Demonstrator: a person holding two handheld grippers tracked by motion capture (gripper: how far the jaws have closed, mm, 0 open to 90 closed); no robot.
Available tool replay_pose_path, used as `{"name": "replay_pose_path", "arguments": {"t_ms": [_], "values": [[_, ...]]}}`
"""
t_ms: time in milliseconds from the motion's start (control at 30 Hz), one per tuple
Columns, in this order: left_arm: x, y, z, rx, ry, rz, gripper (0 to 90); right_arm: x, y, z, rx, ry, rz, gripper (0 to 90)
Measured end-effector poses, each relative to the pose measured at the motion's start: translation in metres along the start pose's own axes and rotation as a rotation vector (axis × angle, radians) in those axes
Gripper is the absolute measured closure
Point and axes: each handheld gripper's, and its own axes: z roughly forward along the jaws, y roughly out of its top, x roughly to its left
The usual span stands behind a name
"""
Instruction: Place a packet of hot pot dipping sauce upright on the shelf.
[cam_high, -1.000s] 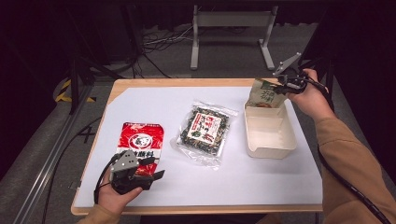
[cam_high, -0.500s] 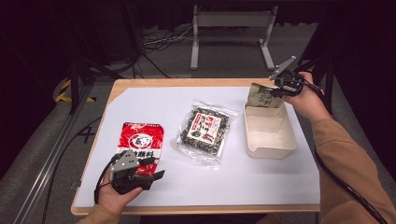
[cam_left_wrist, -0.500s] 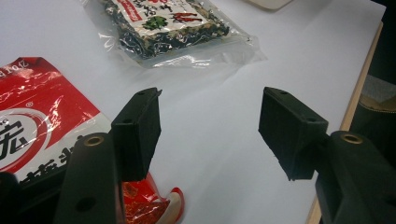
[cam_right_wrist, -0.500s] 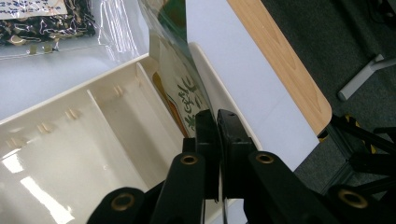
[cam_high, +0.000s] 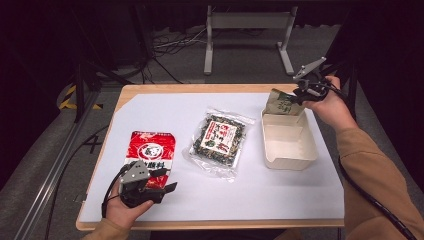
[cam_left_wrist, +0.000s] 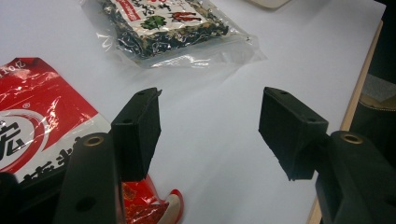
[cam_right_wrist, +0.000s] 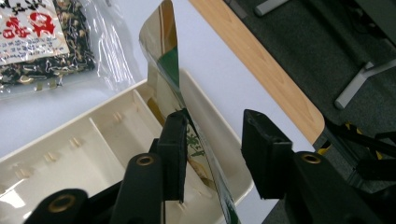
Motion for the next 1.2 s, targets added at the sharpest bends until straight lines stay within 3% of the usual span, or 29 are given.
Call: {"name": "replay_pose_path", "arguments": {"t_ms": [233,667,900,1033,1200], "values": [[0.001,0.001,0.001,0.002,-0.003,0.005,39.0,0.0,-0.003,-0.014,-0.132,0.011,0.079,48.4],[0.001,0.002,0.003,0.004,-0.003,0.005,39.0,0.023,-0.005,-0.039,-0.324,0.059,0.105,41.3],[0.001,0.002,0.003,0.0,0.0,0.002,38.9,0.033,-0.014,-0.049,-0.421,0.101,0.143,39.8],[0.001,0.002,0.002,0.001,0.0,0.006,38.8,0.039,-0.023,-0.057,-0.482,0.14,0.189,40.0],[0.001,0.003,0.001,-0.004,0.006,0.0,38.8,0.047,-0.038,-0.063,-0.534,0.15,0.213,39.7]]}}
